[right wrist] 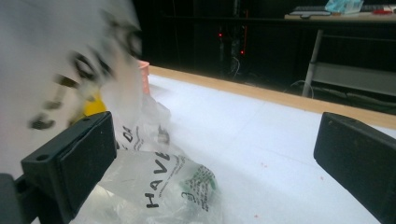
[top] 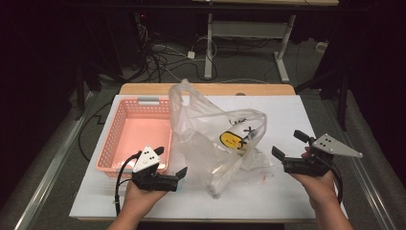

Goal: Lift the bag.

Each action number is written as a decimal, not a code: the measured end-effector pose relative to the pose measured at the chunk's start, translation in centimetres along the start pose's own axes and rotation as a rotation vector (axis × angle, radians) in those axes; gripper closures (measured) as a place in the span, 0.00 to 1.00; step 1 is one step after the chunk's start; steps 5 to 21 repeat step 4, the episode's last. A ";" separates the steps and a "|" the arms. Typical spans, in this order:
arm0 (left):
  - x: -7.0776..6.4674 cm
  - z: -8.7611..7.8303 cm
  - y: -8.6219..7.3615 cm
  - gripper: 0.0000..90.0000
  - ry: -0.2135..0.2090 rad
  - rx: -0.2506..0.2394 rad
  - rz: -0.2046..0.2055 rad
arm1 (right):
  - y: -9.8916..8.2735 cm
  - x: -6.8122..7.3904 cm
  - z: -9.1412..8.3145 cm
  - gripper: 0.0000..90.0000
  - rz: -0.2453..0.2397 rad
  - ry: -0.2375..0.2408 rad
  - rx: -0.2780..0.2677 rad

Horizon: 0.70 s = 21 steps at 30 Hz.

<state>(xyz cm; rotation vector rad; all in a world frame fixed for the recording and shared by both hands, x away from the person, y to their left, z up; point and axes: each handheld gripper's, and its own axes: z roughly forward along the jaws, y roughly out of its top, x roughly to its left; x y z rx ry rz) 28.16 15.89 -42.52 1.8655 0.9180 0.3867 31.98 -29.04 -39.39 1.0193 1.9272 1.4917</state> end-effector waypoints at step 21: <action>0.0 -0.2 -0.1 0.00 0.005 0.010 0.012 | -0.3 0.2 0.2 0.00 -0.009 -0.003 0.010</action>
